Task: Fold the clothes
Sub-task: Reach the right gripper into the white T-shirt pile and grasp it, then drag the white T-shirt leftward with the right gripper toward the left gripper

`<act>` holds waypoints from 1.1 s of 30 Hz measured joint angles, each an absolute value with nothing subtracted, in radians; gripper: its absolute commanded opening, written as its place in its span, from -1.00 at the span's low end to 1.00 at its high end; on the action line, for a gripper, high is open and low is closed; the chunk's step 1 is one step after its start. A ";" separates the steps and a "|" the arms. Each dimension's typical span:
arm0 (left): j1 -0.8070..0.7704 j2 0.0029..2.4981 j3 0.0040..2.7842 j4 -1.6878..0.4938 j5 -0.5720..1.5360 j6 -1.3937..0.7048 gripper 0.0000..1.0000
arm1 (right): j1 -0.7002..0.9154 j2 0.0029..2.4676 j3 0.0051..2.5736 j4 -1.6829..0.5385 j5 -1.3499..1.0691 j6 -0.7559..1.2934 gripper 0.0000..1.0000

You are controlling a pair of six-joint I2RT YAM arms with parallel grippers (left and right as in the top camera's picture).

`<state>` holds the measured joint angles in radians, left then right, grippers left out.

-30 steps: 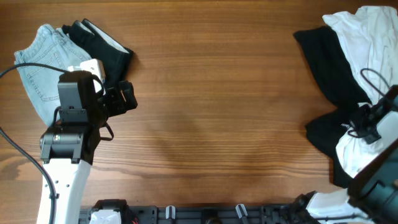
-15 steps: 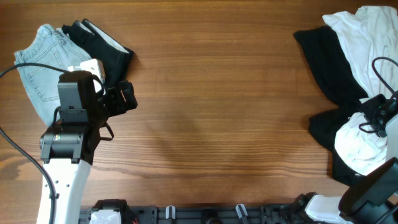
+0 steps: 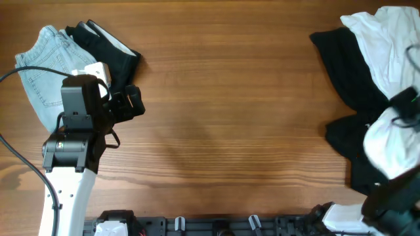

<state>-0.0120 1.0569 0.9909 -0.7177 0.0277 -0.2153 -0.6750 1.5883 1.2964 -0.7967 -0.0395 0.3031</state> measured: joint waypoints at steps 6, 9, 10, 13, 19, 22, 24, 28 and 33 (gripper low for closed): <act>-0.012 1.057 0.991 -0.718 0.028 -0.215 1.00 | -0.616 1.488 1.385 -0.891 -0.242 0.152 -0.83; -0.012 1.057 0.991 -0.718 0.028 -0.215 1.00 | -0.474 1.501 1.383 -0.942 -0.442 0.017 -0.75; -0.012 1.057 0.991 -0.718 0.028 -0.215 1.00 | -0.402 1.502 1.383 -0.951 -0.474 -0.010 -0.67; -0.012 1.057 0.991 -0.719 0.028 -0.215 1.00 | -0.111 1.507 1.381 -0.909 -0.525 -0.060 -0.56; -0.012 1.057 0.991 -0.719 0.028 -0.215 1.00 | 0.344 1.598 1.381 -0.634 -0.347 0.112 -0.04; -0.012 1.057 0.991 -0.718 0.028 -0.215 1.00 | 0.451 1.689 1.381 -0.547 -0.270 0.188 0.43; -0.012 1.057 0.991 -0.716 0.031 -0.215 1.00 | 0.478 1.745 1.381 -0.533 -0.215 0.216 0.97; -0.018 1.065 0.991 -0.645 0.107 -0.216 0.99 | 0.439 1.753 1.380 -0.556 -0.065 0.287 0.99; -0.145 1.209 0.997 -0.525 0.168 -0.219 1.00 | 0.233 1.673 1.379 -0.702 0.027 0.322 0.99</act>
